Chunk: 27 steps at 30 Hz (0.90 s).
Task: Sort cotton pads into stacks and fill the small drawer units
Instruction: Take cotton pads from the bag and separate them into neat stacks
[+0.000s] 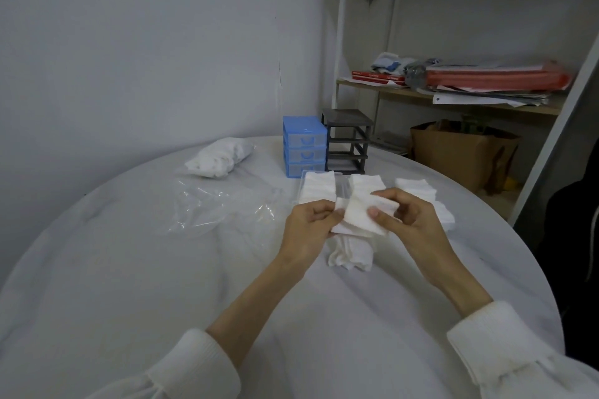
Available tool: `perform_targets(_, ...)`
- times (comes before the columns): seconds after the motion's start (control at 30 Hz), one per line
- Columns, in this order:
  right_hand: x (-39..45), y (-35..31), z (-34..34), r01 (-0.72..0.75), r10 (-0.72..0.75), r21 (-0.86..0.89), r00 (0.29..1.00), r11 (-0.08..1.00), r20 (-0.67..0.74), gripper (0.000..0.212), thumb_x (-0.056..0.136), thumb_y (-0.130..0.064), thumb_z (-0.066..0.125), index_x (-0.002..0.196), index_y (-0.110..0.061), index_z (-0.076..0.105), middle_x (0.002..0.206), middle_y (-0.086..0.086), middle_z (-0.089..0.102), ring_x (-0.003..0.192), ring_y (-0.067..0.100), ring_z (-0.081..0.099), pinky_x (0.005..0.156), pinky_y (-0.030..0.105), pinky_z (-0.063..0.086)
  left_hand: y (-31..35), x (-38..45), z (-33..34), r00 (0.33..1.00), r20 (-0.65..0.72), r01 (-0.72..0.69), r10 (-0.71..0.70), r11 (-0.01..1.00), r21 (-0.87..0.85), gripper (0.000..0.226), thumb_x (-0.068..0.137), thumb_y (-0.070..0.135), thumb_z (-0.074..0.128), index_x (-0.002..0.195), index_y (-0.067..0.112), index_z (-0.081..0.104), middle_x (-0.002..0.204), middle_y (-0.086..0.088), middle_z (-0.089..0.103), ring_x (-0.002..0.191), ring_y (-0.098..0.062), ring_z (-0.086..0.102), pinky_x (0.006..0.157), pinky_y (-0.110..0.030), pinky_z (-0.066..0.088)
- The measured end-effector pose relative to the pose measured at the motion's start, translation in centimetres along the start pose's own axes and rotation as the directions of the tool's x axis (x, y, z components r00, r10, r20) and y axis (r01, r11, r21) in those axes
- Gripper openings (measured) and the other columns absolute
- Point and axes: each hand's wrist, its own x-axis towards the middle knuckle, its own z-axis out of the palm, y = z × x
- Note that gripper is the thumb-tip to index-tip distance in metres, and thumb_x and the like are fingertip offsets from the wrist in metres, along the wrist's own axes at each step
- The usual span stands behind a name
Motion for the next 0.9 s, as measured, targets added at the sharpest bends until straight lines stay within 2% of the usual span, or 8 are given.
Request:
perform_targets(0.07,0.0,0.0,0.0,-0.030,0.031,0.054,0.999,0.998,-0.020,0.021,0.078,-0.005,0.066,0.094,-0.018,0.063,0.083,-0.012,0.071,0.080,0.005,0.065,0.069,0.019,0.052,0.0,0.0,-0.1,1.000,-0.001,0.009,-0.009,1.000,0.008,0.012,0.090,0.006,0.059,0.092,0.000,0.069,0.083,-0.009,0.069,0.081,-0.015,0.065,0.077,-0.022,0.055)
perform_targets(0.17,0.0,0.2,0.0,-0.066,0.067,0.008,0.997,0.998,-0.048,0.027,0.068,-0.018,0.072,0.092,-0.020,0.062,0.080,-0.009,0.071,0.076,0.017,0.062,0.067,0.030,0.048,0.3,-0.4,0.1,0.998,0.039,0.049,-0.047,0.997,-0.058,0.015,0.091,0.002,0.054,0.091,0.002,0.069,0.083,-0.006,0.069,0.079,-0.013,0.067,0.072,-0.018,0.055)
perform_targets(0.27,0.0,0.4,0.1,-0.060,0.056,-0.053,0.996,0.997,-0.068,0.024,0.070,-0.011,0.075,0.088,-0.020,0.062,0.074,-0.010,0.068,0.065,0.008,0.055,0.058,0.019,0.042,0.7,-0.8,0.6,0.994,0.082,0.087,-0.076,0.987,-0.134,0.023,0.093,0.000,0.048,0.085,0.010,0.068,0.079,0.001,0.070,0.071,-0.005,0.068,0.064,-0.014,0.052)
perform_targets(0.4,0.0,0.5,0.1,-0.047,0.043,-0.061,0.997,0.997,-0.066,0.027,0.072,-0.003,0.075,0.089,-0.018,0.060,0.084,-0.004,0.066,0.064,0.000,0.059,0.055,0.010,0.042,0.8,-0.9,0.7,0.992,0.084,0.106,-0.092,0.979,-0.172,0.022,0.095,0.003,0.047,0.087,0.010,0.067,0.084,-0.001,0.070,0.072,-0.006,0.069,0.064,-0.015,0.053)
perform_targets(0.53,0.0,0.7,0.1,-0.027,0.017,-0.099,0.995,0.995,-0.096,0.028,0.070,-0.005,0.077,0.091,-0.014,0.061,0.084,-0.003,0.065,0.062,0.000,0.055,0.055,0.010,0.041,0.9,-0.7,0.7,0.987,0.079,0.150,-0.138,0.973,-0.175,0.021,0.095,0.008,0.047,0.094,0.008,0.067,0.092,-0.007,0.071,0.080,-0.014,0.069,0.070,-0.020,0.055)
perform_targets(0.67,0.1,1.0,0.1,-0.012,-0.003,-0.126,0.993,0.992,-0.119,0.029,0.069,-0.008,0.078,0.090,-0.018,0.061,0.080,-0.005,0.063,0.063,0.000,0.053,0.056,0.011,0.040,1.2,-0.9,0.8,0.989,0.079,0.138,-0.124,0.970,-0.198,0.017,0.094,0.021,0.053,0.090,0.013,0.068,0.084,-0.001,0.073,0.079,-0.012,0.070,0.068,-0.020,0.055)
perform_targets(0.8,0.1,1.2,0.0,-0.015,-0.009,-0.173,0.991,0.985,-0.137,0.029,0.070,-0.012,0.078,0.092,-0.021,0.061,0.091,-0.004,0.063,0.068,-0.001,0.052,0.058,0.012,0.040,1.1,-1.1,0.9,0.993,0.107,0.065,-0.047,0.983,-0.170,0.018,0.089,0.013,0.061,0.099,-0.001,0.067,0.083,-0.003,0.071,0.078,-0.010,0.068,0.067,-0.016,0.052)
perform_targets(0.9,0.2,1.4,0.1,-0.045,0.017,-0.243,0.993,0.969,-0.113,0.025,0.078,-0.013,0.073,0.092,-0.028,0.058,0.094,-0.010,0.062,0.071,-0.003,0.052,0.061,0.010,0.038,1.0,-0.9,0.8,0.997,0.066,0.052,-0.040,0.981,-0.185,0.016,0.089,0.008,0.060,0.100,-0.002,0.066,0.081,0.000,0.071,0.074,-0.006,0.068,0.065,-0.015,0.052)
